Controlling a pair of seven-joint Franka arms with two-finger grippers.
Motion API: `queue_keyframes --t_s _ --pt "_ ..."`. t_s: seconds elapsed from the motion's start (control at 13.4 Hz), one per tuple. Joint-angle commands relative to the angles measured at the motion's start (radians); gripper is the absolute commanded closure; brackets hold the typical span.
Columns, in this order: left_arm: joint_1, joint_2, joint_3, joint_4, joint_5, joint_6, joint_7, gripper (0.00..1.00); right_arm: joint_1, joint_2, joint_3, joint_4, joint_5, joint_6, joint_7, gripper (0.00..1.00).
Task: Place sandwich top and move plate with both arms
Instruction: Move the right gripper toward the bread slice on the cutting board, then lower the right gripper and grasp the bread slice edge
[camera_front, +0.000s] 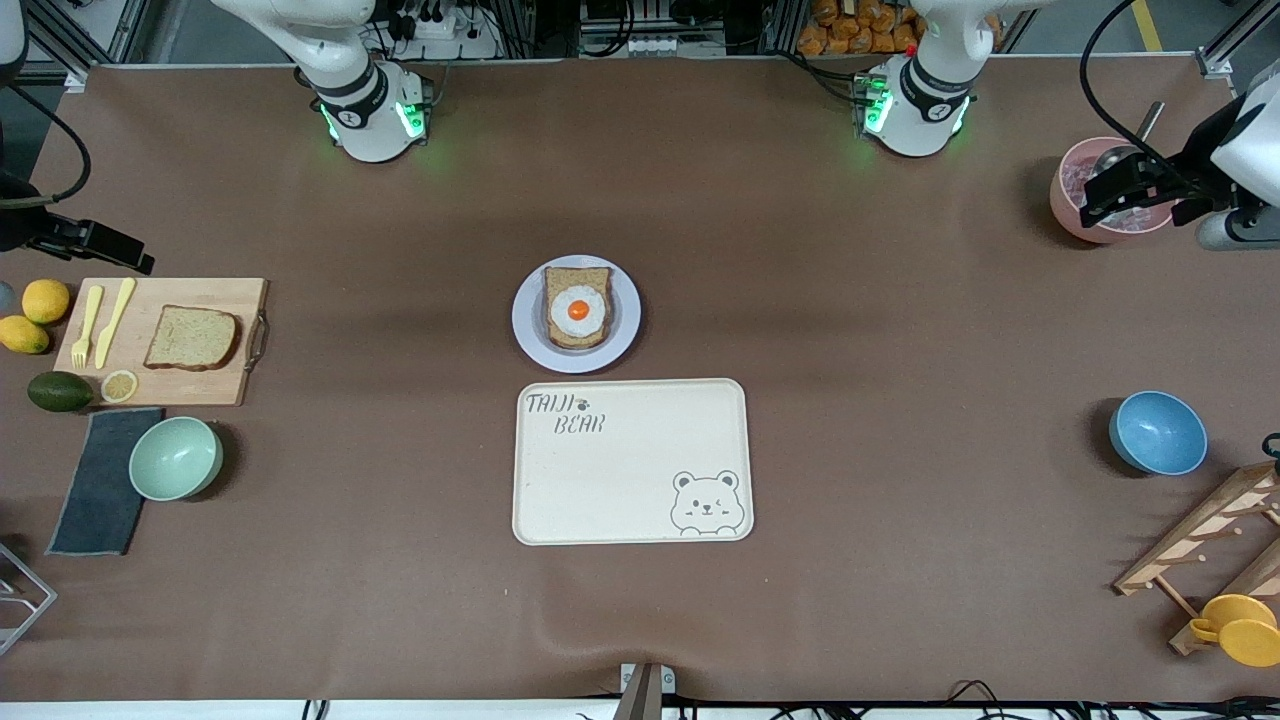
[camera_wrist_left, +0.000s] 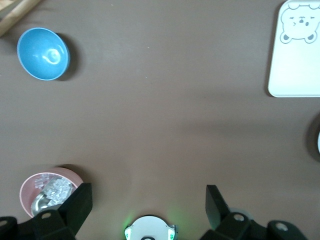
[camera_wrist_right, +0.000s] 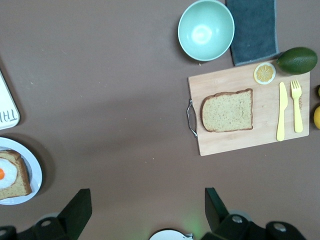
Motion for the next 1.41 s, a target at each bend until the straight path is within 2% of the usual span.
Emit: queue_keyframes --t_s 0.0,0.3,0.45,0.67,1.04,1.19,1.34 --pt "0.003 0.005 -0.003 -0.003 -0.02 0.001 -0.001 0.0 -0.046 -0.008 0.004 -0.054 -0.011 0.047 -0.071 0.0" --pt "0.0 -0.007 -0.026 0.003 0.018 0.001 -0.008 0.0 -0.062 0.005 0.004 -0.087 -0.011 0.079 -0.085 0.0" --pt "0.008 -0.038 -0.043 0.001 0.047 0.001 -0.013 0.0 -0.086 0.005 0.004 -0.15 -0.011 0.141 -0.093 0.0" --pt "0.009 -0.033 -0.043 -0.002 0.05 0.002 -0.013 0.0 -0.151 0.017 0.003 -0.248 -0.011 0.263 -0.194 0.0" --pt "0.012 -0.029 -0.043 -0.003 0.05 0.01 -0.013 0.0 -0.197 0.145 0.001 -0.25 -0.037 0.366 -0.246 0.0" --pt "0.015 -0.029 -0.041 -0.008 0.05 0.01 -0.013 0.0 -0.221 0.198 0.001 -0.252 -0.086 0.447 -0.281 0.0" --pt "0.014 -0.029 -0.04 -0.014 0.05 0.01 -0.013 0.0 -0.278 0.25 0.003 -0.252 -0.086 0.492 -0.347 0.0"
